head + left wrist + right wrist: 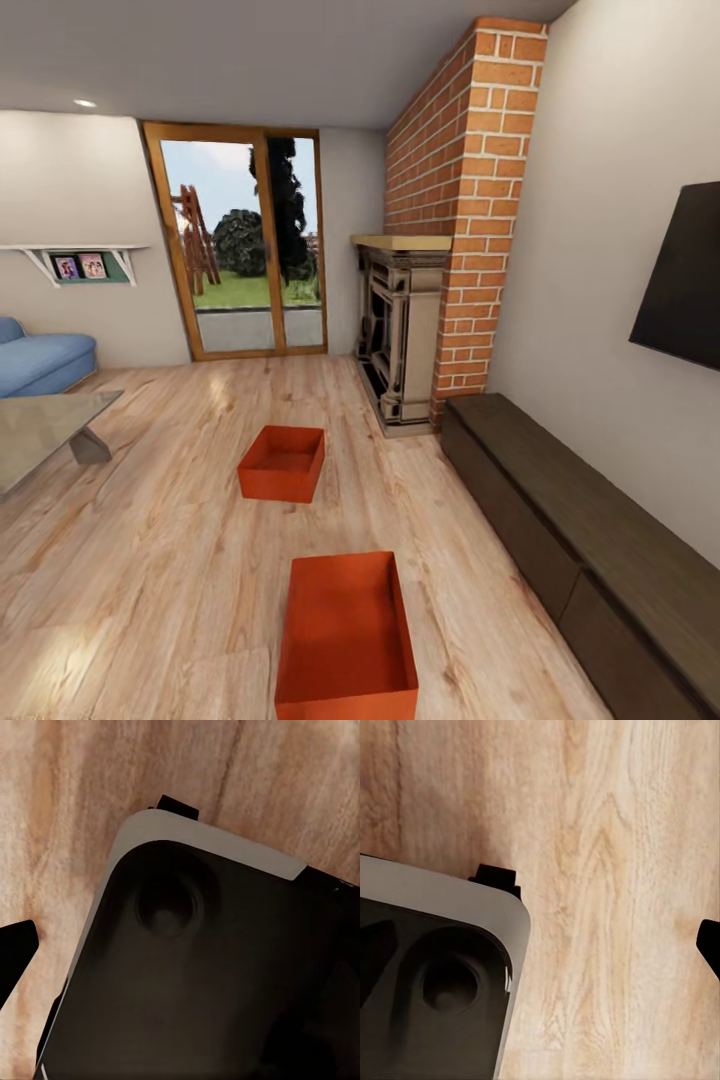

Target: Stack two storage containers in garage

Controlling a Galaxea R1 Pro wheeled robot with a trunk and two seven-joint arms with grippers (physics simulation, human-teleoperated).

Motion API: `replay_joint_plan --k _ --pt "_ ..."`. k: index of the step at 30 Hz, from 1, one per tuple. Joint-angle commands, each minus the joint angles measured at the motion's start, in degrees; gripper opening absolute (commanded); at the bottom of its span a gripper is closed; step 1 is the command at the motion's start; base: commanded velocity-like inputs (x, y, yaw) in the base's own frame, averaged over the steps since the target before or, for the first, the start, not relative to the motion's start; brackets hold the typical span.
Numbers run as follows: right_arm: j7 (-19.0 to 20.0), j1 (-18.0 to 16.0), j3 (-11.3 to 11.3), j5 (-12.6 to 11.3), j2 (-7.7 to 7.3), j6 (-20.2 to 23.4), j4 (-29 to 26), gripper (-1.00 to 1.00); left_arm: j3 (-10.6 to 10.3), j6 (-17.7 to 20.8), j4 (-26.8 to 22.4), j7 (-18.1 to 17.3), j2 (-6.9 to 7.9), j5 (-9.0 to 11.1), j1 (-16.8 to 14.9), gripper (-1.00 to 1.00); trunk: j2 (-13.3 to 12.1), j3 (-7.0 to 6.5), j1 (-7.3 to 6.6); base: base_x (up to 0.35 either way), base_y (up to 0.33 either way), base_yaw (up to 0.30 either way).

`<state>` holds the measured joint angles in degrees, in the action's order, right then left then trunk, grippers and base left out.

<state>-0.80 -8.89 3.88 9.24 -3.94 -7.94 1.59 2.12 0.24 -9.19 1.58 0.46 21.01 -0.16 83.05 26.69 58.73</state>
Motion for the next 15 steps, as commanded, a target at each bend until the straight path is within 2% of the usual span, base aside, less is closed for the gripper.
replay_joint_plan --k 1,13,15 --pt "-0.1 -0.1 0.4 0.2 -0.01 -0.3 0.2 1.00 0.2 0.0 0.0 0.1 -0.02 0.0 0.0 1.00 0.0 0.06 0.00 0.000 -0.001 0.058" --pt "-0.1 -0.1 0.3 0.1 0.14 -0.3 0.2 1.00 -0.1 0.0 0.0 0.1 0.12 -0.4 0.0 1.00 0.0 0.06 0.00 0.000 0.000 0.009" --pt "-0.1 -0.1 -0.2 -0.5 0.18 -0.4 0.2 1.00 -0.1 0.1 0.0 0.1 0.26 -0.5 0.0 1.00 0.0 0.06 0.00 0.000 0.000 0.000"
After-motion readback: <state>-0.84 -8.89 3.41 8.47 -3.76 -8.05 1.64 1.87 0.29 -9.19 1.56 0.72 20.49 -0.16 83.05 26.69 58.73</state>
